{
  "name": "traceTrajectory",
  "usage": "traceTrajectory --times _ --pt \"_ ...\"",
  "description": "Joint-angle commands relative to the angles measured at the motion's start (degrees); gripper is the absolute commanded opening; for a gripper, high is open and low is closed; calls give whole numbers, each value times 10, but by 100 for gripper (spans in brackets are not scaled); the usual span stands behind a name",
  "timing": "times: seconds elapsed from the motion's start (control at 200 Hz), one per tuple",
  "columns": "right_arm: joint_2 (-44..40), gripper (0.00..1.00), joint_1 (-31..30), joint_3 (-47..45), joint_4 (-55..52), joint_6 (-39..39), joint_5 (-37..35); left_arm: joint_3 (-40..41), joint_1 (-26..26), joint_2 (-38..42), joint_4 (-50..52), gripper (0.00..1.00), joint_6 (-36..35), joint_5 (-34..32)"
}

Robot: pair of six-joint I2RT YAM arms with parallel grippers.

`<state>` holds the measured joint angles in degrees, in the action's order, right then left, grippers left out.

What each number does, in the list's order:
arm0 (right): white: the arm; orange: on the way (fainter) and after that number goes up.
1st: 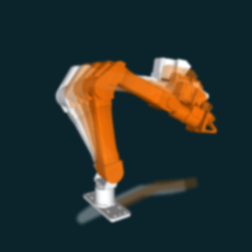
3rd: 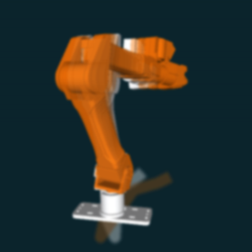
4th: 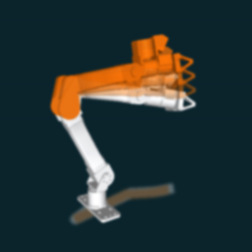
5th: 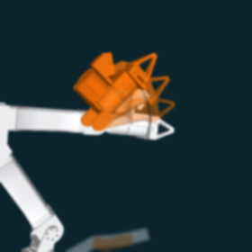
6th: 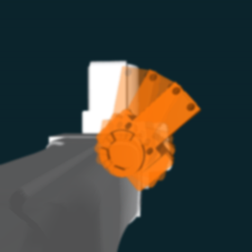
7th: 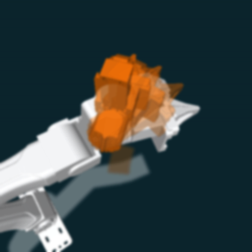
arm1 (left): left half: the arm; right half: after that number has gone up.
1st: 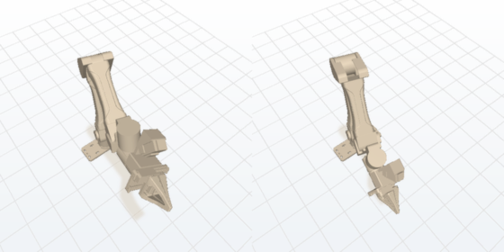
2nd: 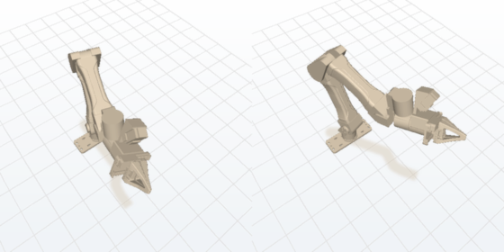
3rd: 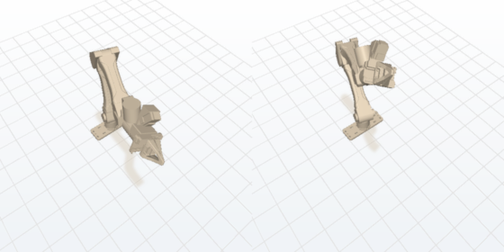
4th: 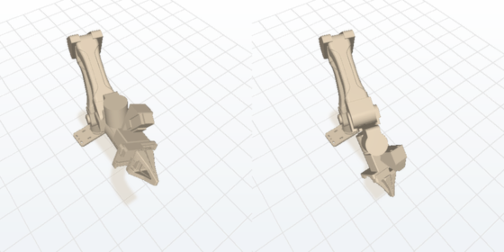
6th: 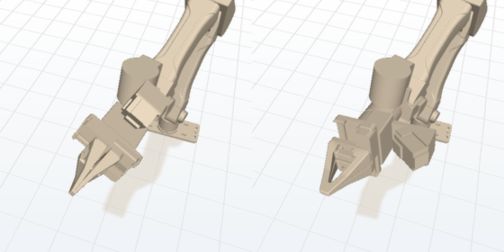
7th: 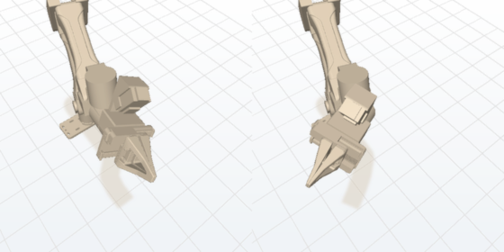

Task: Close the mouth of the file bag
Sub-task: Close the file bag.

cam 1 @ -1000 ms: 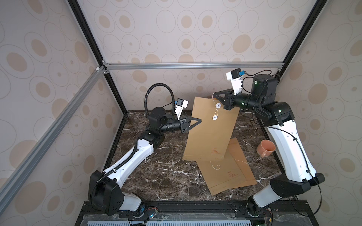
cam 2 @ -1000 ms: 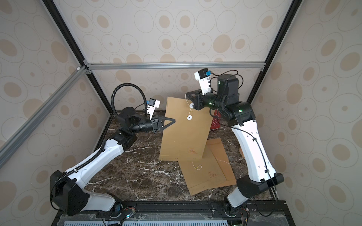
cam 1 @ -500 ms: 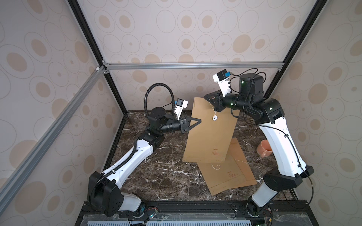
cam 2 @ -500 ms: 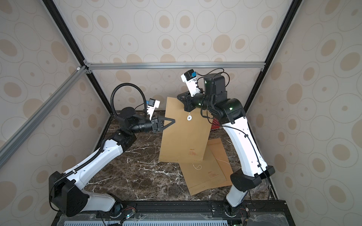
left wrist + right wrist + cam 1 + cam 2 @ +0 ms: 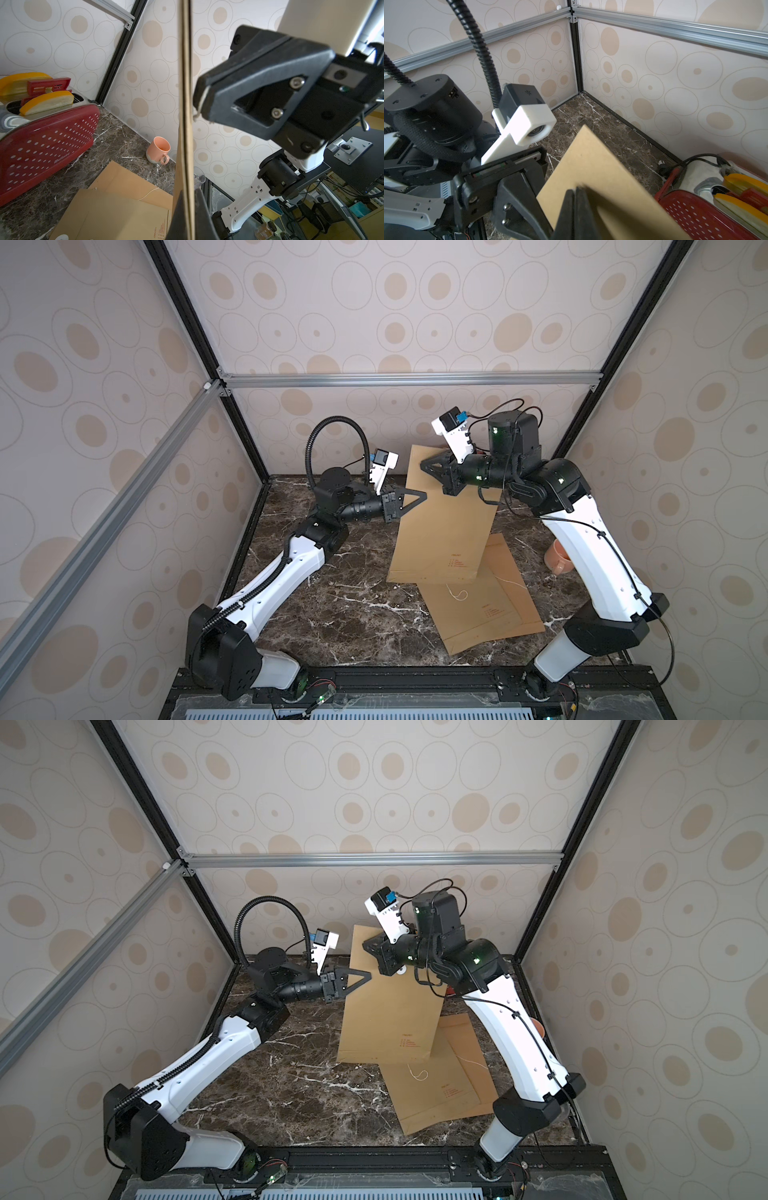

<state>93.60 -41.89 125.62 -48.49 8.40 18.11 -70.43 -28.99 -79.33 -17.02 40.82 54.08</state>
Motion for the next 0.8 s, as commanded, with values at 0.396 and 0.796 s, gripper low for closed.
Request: traceTrajectory --times 0.396,0.796 --pt "-45 0 -30 -41 -8 -16 -44 -23 -5 8 -27 0 -1 8" --pt "-185 0 -30 -241 63 47 -109 -20 -4 8 -30 0 -1 8"
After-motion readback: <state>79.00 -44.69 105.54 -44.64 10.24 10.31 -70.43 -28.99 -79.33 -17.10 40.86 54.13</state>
